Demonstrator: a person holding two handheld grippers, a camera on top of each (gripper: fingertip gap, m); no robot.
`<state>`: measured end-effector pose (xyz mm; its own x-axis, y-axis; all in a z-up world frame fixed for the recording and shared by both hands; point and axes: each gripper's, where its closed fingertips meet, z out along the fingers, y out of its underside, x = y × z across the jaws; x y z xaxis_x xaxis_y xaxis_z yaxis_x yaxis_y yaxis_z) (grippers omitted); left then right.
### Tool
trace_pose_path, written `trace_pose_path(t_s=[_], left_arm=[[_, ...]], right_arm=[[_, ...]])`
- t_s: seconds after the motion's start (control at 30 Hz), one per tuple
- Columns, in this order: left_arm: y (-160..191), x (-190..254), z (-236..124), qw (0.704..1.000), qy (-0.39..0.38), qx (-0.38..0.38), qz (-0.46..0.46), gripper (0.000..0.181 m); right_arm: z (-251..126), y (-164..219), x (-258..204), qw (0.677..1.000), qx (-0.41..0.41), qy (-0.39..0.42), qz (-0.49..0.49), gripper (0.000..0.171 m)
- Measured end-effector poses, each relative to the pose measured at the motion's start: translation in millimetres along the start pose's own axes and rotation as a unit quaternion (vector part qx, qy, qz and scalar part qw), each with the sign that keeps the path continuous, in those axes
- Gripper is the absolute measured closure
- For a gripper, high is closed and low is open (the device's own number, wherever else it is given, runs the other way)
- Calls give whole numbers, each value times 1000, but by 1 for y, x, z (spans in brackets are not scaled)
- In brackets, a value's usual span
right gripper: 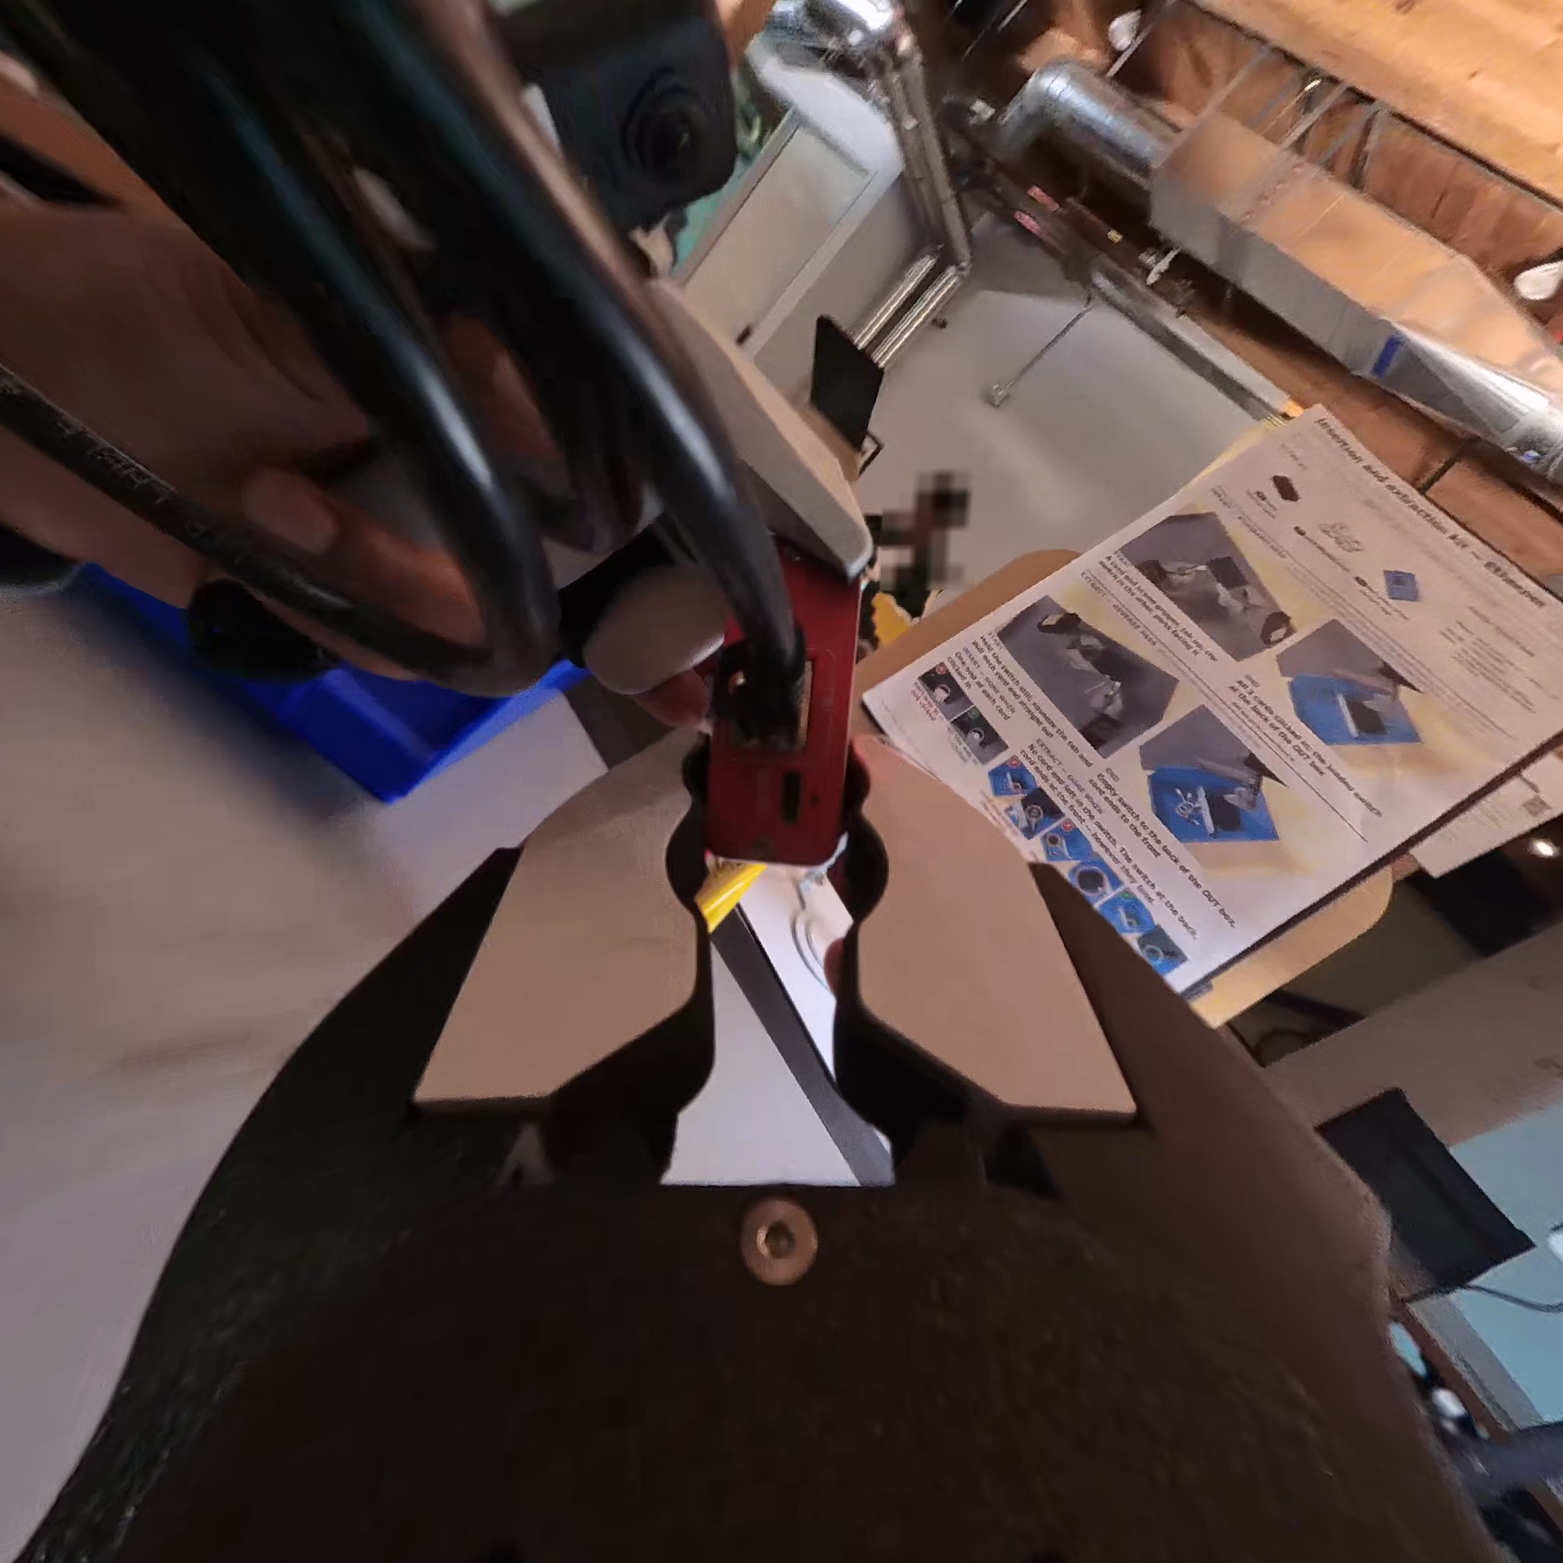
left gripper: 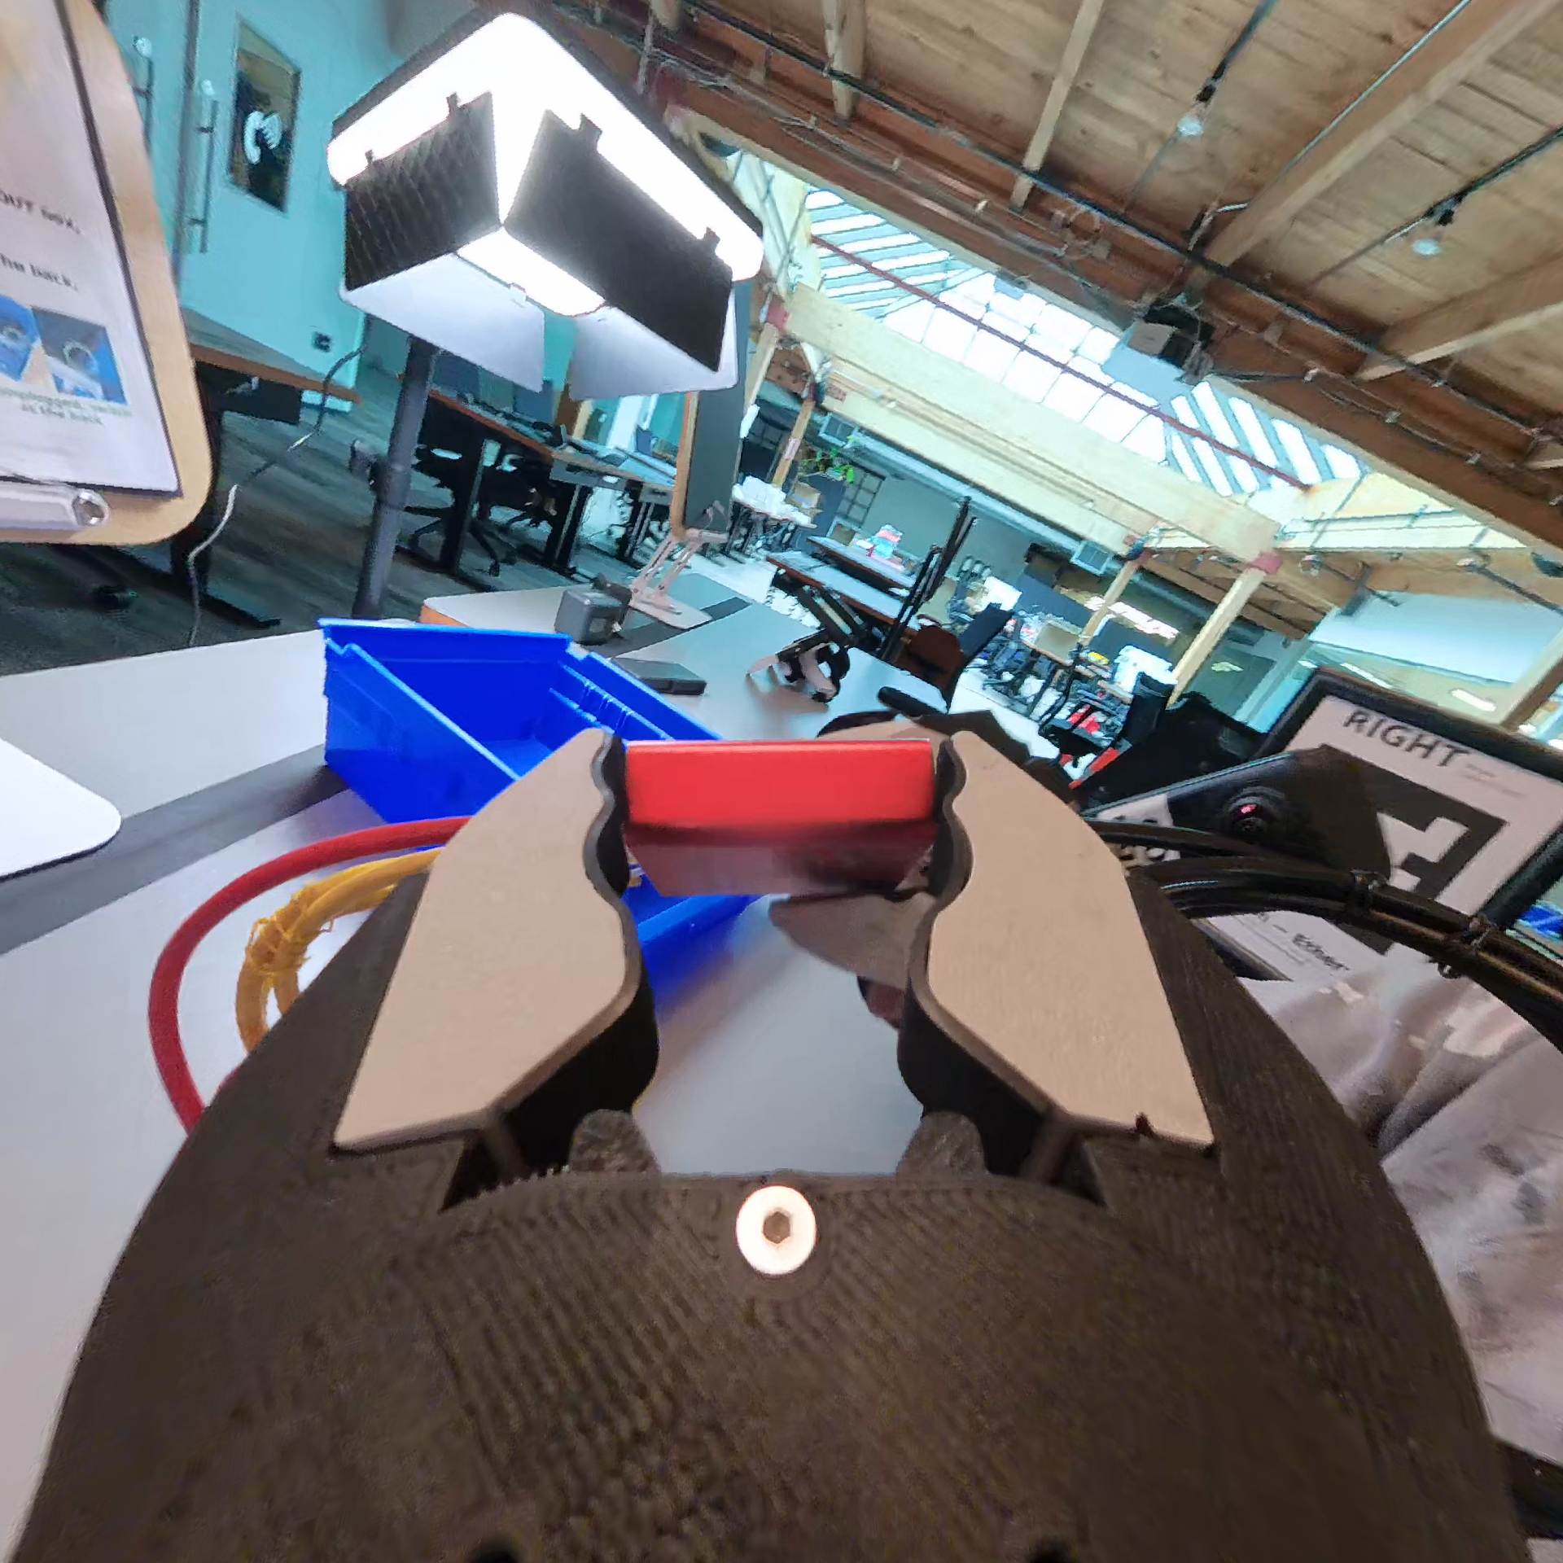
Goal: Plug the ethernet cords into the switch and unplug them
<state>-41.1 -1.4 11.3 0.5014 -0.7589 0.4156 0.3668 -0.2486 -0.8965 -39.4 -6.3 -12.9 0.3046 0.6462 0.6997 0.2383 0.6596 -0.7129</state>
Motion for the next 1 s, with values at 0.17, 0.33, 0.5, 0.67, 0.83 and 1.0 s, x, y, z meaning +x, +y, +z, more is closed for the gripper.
trace_pose_path(t_s=[0.17, 0.33, 0.5, 0.67, 0.83, 1.0], left_arm=[[-11, -5, -12, 992, -68, -2, 108, 112], [-10, -18, -42, 966, -149, -50, 204, 122], [40, -16, -67, 963, -152, -104, 196, 123], [83, -11, -81, 958, -158, -133, 200, 125], [106, -15, -82, 952, -161, -150, 210, 126], [125, -25, -85, 954, -157, -168, 191, 127]], right_arm=[[-11, 2, 23, 996, -41, -78, 9, 145], [-24, -10, 92, 985, -47, -134, 96, 145], [-39, -4, 181, 984, -102, -103, 103, 145], [-50, 17, 280, 986, -115, 12, 121, 145], [-59, 70, 328, 978, -114, 100, 144, 145], [-62, 163, 297, 963, -133, 134, 190, 145]])
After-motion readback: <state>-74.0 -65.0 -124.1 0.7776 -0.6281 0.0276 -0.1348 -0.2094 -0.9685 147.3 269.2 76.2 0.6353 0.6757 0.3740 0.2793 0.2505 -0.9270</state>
